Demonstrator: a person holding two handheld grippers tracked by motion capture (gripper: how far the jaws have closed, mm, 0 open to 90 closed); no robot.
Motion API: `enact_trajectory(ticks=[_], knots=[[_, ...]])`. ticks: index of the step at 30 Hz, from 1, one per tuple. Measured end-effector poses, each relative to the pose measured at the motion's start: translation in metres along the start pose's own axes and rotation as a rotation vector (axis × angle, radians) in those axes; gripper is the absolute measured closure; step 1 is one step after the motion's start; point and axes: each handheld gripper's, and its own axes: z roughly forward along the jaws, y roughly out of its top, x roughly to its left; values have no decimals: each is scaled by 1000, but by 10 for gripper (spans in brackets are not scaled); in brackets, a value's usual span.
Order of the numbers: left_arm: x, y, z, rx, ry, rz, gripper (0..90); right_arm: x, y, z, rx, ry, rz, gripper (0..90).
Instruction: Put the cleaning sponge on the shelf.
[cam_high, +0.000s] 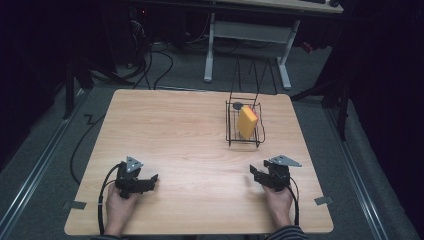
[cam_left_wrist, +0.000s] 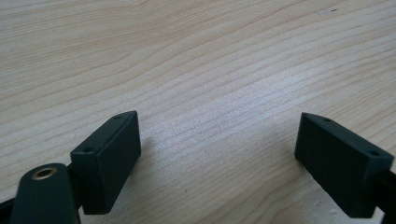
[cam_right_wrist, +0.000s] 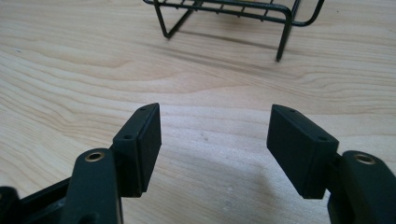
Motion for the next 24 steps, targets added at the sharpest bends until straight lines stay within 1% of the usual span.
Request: enact_trajectory(ticks=[1, 7, 8, 9, 10, 13, 15, 16, 17, 18, 24], knots=[[0, 0, 0, 0, 0, 0, 148, 0, 0, 1, 5, -5, -10, 360], [0, 0, 0, 0, -1, -2, 149, 1, -2, 8, 26, -39, -27, 360], [0, 0, 0, 0, -1, -1, 149, 2, -2, 11, 39, -50, -41, 361], [0, 0, 0, 0, -1, -2, 149, 2, -2, 11, 39, -50, -41, 361], [0, 0, 0, 0, -1, -1, 149, 4, -2, 13, 52, -63, -47, 360], [0, 0, 0, 0, -1, -1, 148, 5, -1, 14, 62, -58, -48, 359], [0, 0, 0, 0, -1, -2, 148, 7, -1, 17, 90, -77, -54, 352], [0, 0, 0, 0, 0, 0, 148, 7, -1, 17, 90, -77, -54, 352], [0, 0, 0, 1, -2, 1, 149, 8, 0, 18, 93, -90, -69, 346], [0, 0, 0, 1, -3, 0, 149, 9, 0, 18, 93, -93, -74, 343], [0, 0, 0, -1, -2, 1, 149, 9, 0, 18, 96, -99, -72, 316]])
